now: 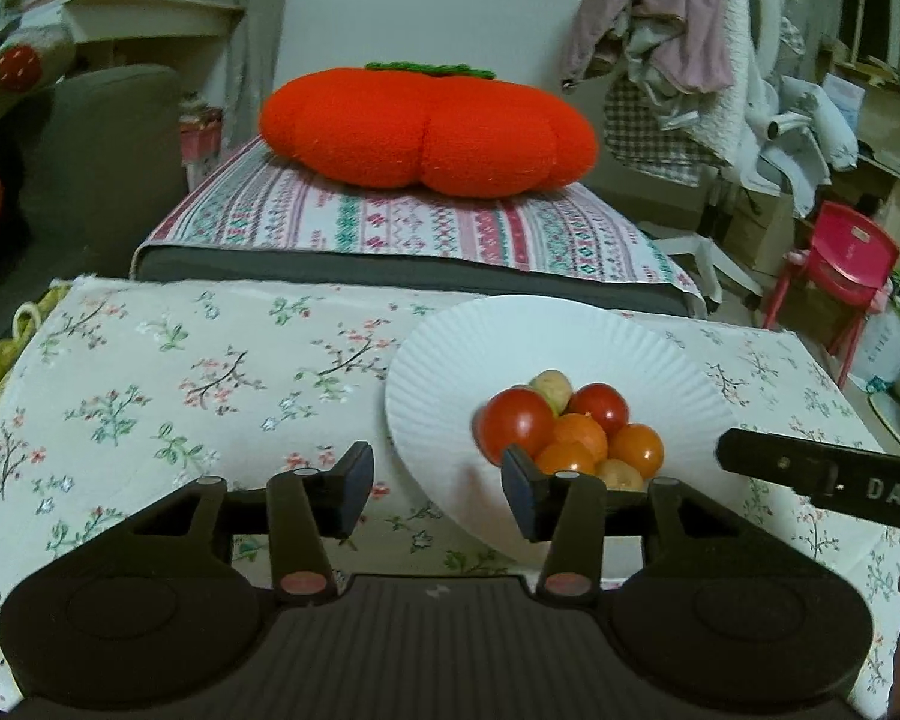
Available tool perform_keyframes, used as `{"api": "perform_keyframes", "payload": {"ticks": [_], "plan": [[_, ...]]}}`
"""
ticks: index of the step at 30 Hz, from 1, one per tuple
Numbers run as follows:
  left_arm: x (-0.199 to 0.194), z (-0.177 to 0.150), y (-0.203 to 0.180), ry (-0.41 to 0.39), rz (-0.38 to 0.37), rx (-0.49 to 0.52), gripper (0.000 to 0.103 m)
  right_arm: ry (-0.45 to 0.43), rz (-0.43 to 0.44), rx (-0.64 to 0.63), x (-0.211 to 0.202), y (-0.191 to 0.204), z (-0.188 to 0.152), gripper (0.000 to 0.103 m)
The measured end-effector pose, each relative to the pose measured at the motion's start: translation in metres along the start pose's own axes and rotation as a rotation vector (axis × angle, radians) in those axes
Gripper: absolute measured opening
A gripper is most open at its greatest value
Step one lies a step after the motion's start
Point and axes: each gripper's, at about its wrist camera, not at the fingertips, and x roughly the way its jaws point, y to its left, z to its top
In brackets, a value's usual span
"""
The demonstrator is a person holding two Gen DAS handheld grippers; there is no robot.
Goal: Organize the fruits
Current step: 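Withdraw both grippers from the plate toward the mandarin and lime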
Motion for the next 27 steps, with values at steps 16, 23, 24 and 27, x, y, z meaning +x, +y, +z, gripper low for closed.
{"api": "perform_keyframes", "payload": {"ticks": [16,23,24,27], "plan": [[-0.022,-0.011,0.024,0.11,0.054,-0.103,0.049,-0.036,-0.045,0.047,-0.015,-0.006,-0.002,0.077],[-0.034,-0.011,0.028,0.101,0.055,-0.125,0.065,-0.028,-0.032,-0.011,-0.024,0.004,-0.008,0.086],[-0.037,-0.012,0.029,0.098,0.056,-0.127,0.067,-0.026,-0.028,-0.016,-0.024,0.005,-0.009,0.087],[-0.039,-0.014,0.027,0.099,0.05,-0.125,0.07,-0.008,-0.015,-0.028,-0.024,0.008,-0.011,0.088]]}}
